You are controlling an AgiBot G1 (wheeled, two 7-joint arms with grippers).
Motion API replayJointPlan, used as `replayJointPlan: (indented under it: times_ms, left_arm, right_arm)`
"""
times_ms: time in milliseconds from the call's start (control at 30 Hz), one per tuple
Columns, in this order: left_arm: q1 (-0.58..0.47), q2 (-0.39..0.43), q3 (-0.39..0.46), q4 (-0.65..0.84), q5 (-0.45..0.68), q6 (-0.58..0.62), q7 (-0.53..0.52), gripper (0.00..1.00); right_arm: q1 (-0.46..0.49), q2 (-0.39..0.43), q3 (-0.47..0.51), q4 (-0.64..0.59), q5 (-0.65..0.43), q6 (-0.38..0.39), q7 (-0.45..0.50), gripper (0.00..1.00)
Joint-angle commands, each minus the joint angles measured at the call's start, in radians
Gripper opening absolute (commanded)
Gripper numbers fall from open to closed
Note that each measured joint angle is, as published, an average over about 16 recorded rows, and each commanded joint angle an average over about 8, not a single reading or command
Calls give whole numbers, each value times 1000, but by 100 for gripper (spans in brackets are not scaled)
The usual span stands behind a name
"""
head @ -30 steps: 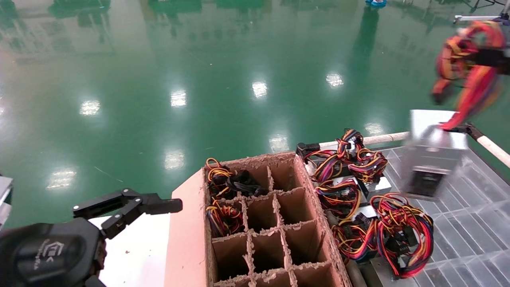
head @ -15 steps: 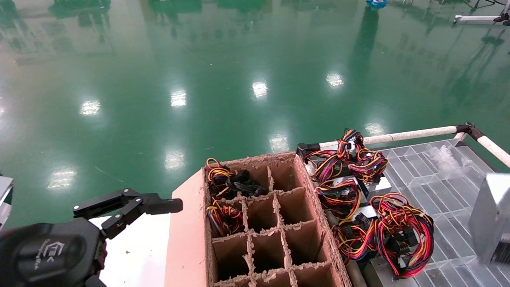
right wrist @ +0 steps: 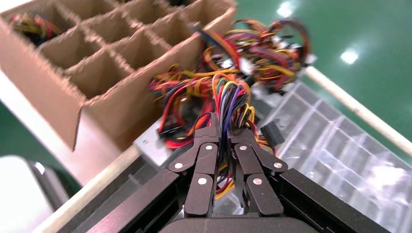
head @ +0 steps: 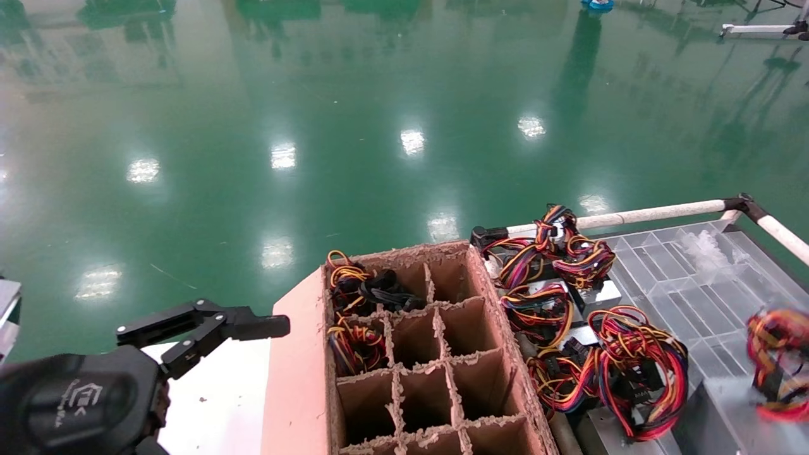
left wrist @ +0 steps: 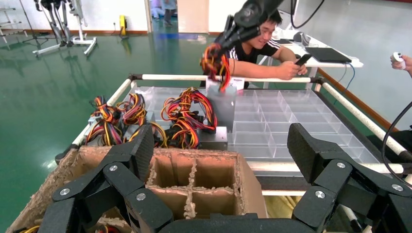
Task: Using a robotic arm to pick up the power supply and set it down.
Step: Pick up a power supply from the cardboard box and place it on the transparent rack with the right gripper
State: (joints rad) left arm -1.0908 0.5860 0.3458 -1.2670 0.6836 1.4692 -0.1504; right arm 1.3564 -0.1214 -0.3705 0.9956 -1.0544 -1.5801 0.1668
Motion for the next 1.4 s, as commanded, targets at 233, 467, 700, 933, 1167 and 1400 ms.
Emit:
replayJointPlan:
  times_ms: [233,467,700,933,1167,1400]
  left_arm:
    - [0,0,0,0,0,0,0,100]
    - [0,0,0,0,0,0,0,100]
    - [0,0,0,0,0,0,0,100]
    - [0,0,0,0,0,0,0,100]
    - [0,0,1,0,0,0,0,100]
    - [0,0,1,0,0,0,0,100]
  right_arm:
    - [32,-50,-60,54,-41,-2,9,0]
    - [54,-86,-114,34,-65,3,11,0]
    - [52,-98,-152,-7,-58,7,-15,0]
    - [53,-97,-177,-61,-60,12,-53,0]
    - [68,-113,-196,-111,-79,14,-87,0]
    - [82,-139,-218,-145,-93,15,-110,2]
